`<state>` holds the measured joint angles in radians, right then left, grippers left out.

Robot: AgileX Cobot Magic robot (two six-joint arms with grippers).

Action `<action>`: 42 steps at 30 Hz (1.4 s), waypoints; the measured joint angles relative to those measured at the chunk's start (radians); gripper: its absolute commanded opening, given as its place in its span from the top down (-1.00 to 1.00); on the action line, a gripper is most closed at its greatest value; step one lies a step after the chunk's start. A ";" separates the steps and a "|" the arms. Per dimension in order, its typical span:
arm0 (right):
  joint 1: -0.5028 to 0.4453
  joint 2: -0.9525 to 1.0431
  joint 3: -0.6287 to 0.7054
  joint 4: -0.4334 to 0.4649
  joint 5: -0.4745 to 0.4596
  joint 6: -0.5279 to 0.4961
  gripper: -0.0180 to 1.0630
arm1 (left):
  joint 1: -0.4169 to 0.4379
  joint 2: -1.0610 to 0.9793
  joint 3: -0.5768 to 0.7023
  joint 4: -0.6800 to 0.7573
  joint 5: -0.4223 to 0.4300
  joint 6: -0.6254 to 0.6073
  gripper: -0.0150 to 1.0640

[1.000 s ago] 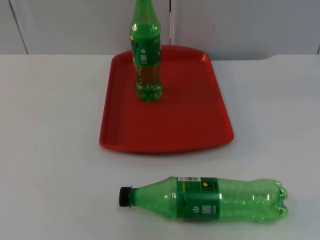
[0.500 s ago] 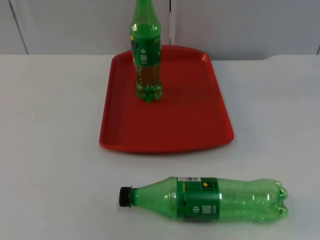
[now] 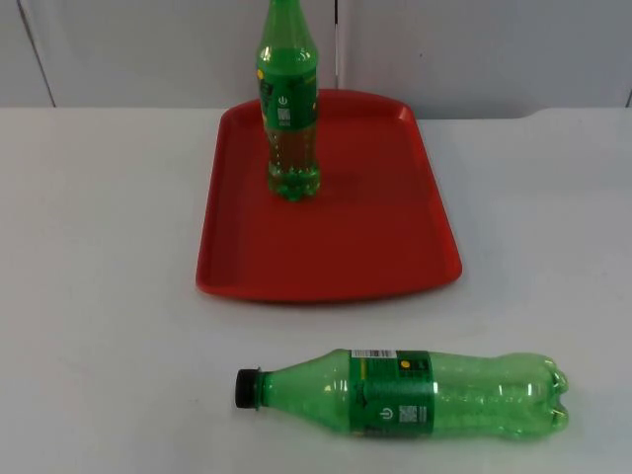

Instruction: Place the bottle upright on the tray.

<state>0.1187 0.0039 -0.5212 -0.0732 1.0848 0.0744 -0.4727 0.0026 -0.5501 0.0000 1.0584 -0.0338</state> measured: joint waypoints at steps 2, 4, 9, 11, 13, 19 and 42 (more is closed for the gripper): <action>0.000 0.000 0.000 0.000 0.000 0.000 -0.98 | 0.000 0.000 0.025 0.000 0.003 0.000 -0.98; 0.000 0.000 0.000 0.000 0.000 0.000 -0.98 | 0.000 0.000 0.032 0.006 0.005 0.000 -0.98; 0.000 0.000 0.000 0.000 0.000 0.000 -0.98 | 0.000 0.000 0.036 0.029 0.008 0.001 -0.98; 0.000 0.000 0.000 0.000 0.000 0.000 -0.98 | 0.000 0.000 0.043 0.037 0.009 0.001 -0.98; 0.000 0.000 0.000 0.000 0.000 0.000 -0.98 | 0.000 0.000 0.043 0.040 0.009 0.001 -0.98; 0.000 0.000 0.000 0.000 0.000 0.000 -0.98 | 0.000 0.000 0.043 0.040 0.011 0.001 -0.98; 0.000 0.000 0.000 0.000 0.000 0.000 -0.98 | 0.000 0.000 0.050 0.040 0.013 0.002 -0.98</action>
<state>0.1187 0.0039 -0.5212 -0.0732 1.0848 0.0744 -0.4727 0.0026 -0.5006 0.0396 1.0719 -0.0316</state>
